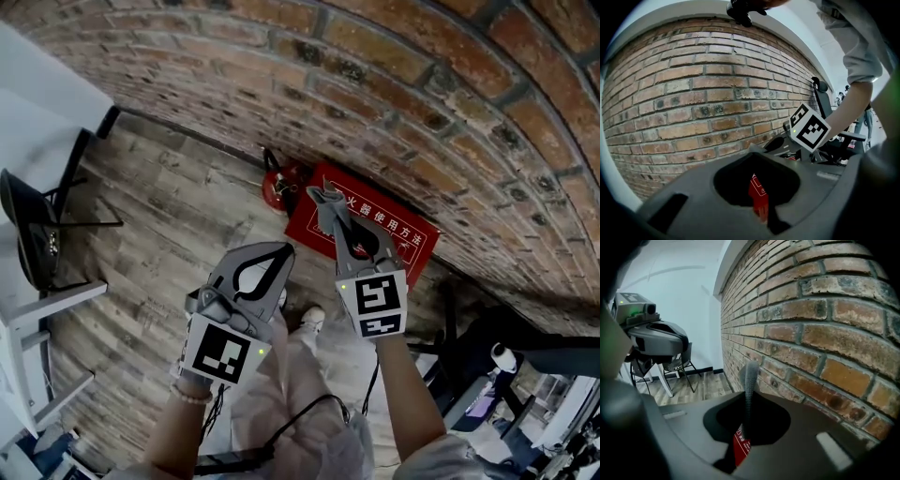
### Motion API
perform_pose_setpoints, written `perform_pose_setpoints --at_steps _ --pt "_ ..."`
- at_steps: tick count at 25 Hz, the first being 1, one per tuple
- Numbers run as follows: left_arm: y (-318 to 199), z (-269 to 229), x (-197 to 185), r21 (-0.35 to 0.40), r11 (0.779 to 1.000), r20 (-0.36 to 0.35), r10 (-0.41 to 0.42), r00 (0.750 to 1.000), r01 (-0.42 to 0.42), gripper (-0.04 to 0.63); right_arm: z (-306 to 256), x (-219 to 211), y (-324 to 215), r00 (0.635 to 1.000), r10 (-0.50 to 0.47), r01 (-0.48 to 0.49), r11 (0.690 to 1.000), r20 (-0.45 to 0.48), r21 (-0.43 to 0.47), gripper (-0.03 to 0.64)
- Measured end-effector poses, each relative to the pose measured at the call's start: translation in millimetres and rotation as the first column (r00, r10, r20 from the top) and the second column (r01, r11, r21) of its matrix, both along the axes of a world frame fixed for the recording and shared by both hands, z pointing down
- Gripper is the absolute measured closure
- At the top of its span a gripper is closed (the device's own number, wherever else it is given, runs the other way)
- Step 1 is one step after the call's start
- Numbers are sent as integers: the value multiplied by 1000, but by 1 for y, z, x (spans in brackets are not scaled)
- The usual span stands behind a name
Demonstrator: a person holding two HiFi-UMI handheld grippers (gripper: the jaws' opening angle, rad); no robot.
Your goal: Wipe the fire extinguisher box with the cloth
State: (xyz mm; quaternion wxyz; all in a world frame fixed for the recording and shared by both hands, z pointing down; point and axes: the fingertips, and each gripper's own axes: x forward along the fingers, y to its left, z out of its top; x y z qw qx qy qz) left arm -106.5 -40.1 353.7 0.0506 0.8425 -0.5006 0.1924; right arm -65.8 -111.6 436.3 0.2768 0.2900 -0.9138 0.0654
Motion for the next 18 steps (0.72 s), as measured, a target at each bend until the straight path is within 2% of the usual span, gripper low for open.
perform_pose_setpoints --at_steps 12,18 --pt "-3 21 -23 -22 999 25 -24 999 25 600 49 -44 -29 1000 -8 6 998 -24 -69 598" --pt "-6 28 -29 -25 999 32 -36 999 37 600 73 -51 -48 999 27 -30 996 -46 -80 598"
